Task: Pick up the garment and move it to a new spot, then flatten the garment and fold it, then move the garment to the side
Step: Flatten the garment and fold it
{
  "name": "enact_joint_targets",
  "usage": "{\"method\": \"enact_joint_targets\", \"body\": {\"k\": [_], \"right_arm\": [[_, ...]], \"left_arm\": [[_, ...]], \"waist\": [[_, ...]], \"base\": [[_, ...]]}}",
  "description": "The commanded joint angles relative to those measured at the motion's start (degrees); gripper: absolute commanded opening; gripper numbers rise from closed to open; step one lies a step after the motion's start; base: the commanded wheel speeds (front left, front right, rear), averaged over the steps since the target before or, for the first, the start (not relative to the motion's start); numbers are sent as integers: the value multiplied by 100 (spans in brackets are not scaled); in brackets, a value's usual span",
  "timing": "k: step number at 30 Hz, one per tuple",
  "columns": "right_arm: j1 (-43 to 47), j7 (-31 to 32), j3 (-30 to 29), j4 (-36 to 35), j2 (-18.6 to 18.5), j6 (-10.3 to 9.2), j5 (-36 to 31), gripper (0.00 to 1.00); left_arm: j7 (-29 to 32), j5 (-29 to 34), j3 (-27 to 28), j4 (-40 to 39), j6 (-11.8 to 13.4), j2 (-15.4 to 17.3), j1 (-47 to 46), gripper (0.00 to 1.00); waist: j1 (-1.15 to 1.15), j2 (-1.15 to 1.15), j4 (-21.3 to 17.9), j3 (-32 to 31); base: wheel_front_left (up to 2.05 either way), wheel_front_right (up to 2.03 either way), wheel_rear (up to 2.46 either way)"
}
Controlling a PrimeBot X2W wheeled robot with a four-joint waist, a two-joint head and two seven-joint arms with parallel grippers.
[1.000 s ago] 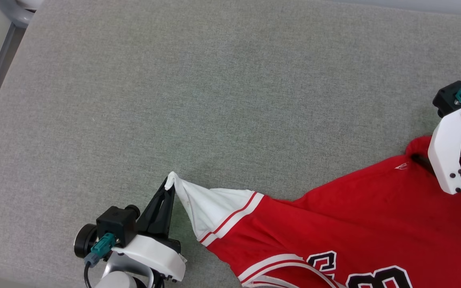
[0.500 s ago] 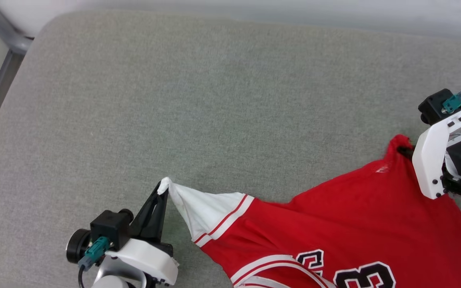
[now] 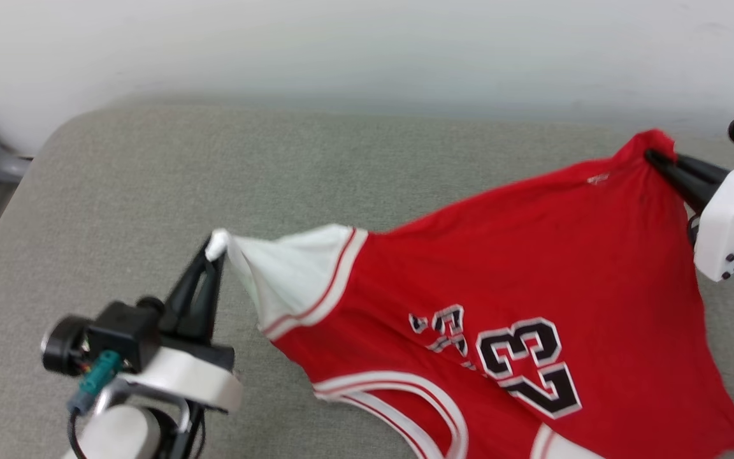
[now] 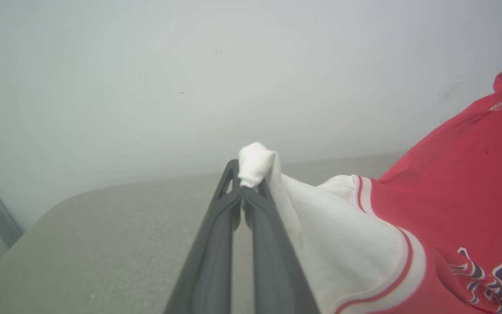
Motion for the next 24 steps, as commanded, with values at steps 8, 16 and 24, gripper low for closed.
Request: {"method": "enact_joint_targets", "body": {"k": [8,16,24], "right_arm": [[90,-299,-993,-733,120,-4,-338,0],[-100,-21,-2028,-1440,519,-4,-834,0],[-454,370,-2572,-1840,875,-4,-1276,0]], "left_arm": [[393,218,303,-528,-218,437,-1376,0],[719,295,450,-578,-546,554,-2889,0],[866,312,419,-306,-791,416,-4024,0]], "waist": [[0,0,-323,-177],[0,0,-476,-15],[0,0,-537,364]], "base": [[0,0,0],[0,0,0],[0,0,0]]}}
